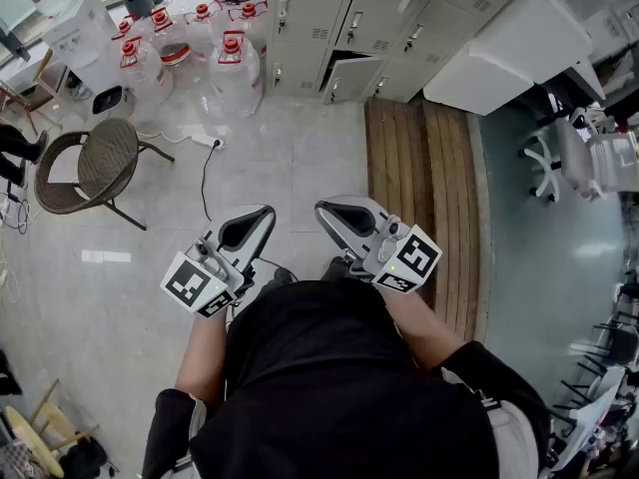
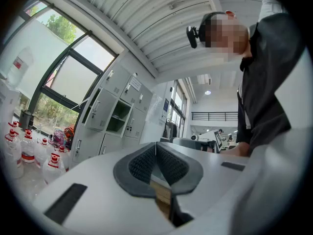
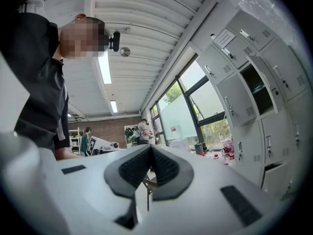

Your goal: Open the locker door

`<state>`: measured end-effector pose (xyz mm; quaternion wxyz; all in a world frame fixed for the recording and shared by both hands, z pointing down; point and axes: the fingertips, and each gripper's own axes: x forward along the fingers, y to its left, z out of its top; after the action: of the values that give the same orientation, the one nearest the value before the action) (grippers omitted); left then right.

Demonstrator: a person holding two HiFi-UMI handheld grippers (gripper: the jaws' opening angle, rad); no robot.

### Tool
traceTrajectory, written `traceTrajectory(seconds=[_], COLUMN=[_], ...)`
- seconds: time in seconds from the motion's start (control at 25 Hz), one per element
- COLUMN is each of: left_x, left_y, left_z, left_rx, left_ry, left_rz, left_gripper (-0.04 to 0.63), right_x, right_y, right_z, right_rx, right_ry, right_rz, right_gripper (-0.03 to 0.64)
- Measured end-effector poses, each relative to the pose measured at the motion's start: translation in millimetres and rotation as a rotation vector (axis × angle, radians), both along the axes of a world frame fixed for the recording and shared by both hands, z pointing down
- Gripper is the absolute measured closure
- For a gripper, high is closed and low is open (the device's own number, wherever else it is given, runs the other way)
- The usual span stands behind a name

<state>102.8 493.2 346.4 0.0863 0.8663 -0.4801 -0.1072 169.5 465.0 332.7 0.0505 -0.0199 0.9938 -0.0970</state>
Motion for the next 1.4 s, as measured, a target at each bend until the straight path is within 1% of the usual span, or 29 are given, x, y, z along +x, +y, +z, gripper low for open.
traceTrajectory(seconds=[0.2, 0.32, 0.68, 0.96, 1.12, 1.28, 1.4], left_x=[-4, -11, -22, -32, -35, -33, -32], left_y=[-1, 0, 6, 5, -2, -16, -32], left_z=[-6, -3, -1, 6, 13, 11, 13], left_rx=[0.014, 0.003, 0.004, -0.003, -0.013, -0.022, -0.036], left_ry=[0.013, 0.029, 0.058, 0.094, 0.094, 0.073, 0.06], left_rz=[0.029, 0.044, 0.05, 0.026, 0.012, 0.004, -0.003], left_gripper=[0.578, 0.578, 0.578, 0.578, 0.578, 0.578, 0.578], right_x=[-10, -20, -36, -47, -49, -49, -48], right_y=[3, 4, 9, 8, -4, -20, -38], right_z=[-1, -1, -3, 4, 12, 8, 10], right_rx=[0.0, -0.002, 0.01, 0.0, -0.012, 0.001, -0.015], right_ry=[0.022, 0.025, 0.062, 0.089, 0.082, 0.053, 0.028], right_rz=[-0.014, -0.02, -0.037, -0.066, -0.072, -0.087, -0.092], right_gripper=[0.606, 0.606, 0.606, 0.606, 0.606, 0.606, 0.606])
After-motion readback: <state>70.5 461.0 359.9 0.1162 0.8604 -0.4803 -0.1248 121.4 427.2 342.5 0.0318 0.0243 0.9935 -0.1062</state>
